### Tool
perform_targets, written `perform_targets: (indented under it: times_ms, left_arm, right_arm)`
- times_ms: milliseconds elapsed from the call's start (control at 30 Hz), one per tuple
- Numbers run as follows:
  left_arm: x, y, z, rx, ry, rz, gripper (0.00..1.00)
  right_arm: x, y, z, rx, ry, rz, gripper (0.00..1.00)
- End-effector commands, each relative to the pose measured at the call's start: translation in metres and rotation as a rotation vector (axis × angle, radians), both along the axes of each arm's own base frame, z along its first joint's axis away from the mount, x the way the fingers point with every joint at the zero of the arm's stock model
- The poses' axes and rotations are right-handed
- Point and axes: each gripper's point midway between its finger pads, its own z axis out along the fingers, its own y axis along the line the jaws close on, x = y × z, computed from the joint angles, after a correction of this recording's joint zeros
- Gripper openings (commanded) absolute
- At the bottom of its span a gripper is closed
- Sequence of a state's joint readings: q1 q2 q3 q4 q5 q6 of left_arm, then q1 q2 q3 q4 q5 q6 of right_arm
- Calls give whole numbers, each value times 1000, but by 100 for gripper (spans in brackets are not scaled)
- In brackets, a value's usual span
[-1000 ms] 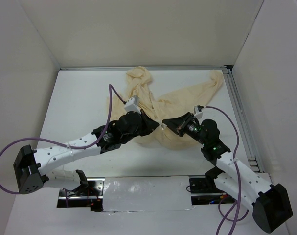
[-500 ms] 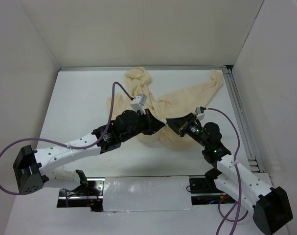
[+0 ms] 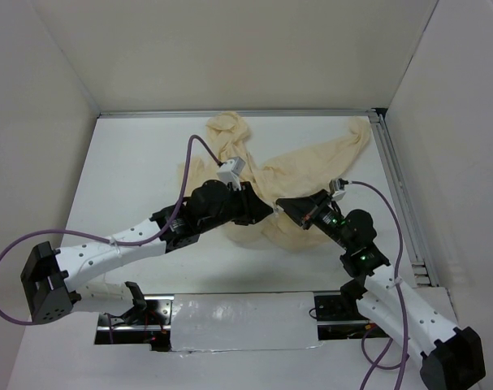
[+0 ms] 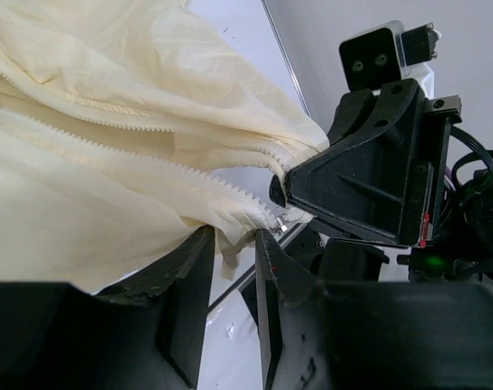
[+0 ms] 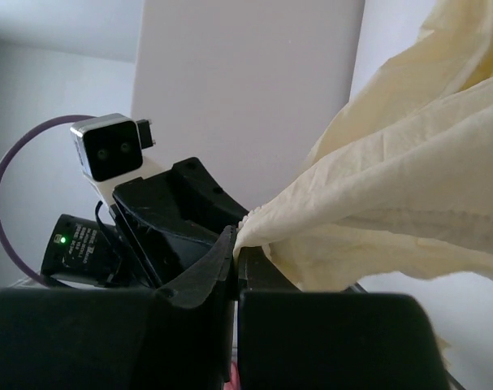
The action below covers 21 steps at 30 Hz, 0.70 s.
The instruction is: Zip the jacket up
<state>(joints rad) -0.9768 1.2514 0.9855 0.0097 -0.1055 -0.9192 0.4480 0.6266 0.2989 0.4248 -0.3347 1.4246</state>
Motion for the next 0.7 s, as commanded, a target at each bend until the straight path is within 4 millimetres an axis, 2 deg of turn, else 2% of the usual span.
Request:
perform_targets:
  times_ms: [0,233,433,533,667]
  left_arm:
    - [-4,-3,27,-65,-51,-32,39]
    - [-11,-9,33,-97,-89,-96,37]
    - [-17,-12,34,-114,-122,-144,21]
    - [-18,-12,34,-111,-130,-150,8]
    - [-22,-13,33,-109,-139,-173,2]
  right_arm:
    - [-3,1,5,7,-21,2,0]
    - [-4,9,3,17,-6,28,0]
    - [-3,11,3,36,8,31,0]
    - [-2,10,3,36,13,23,0]
    - [-3,8,2,39,17,11,0]
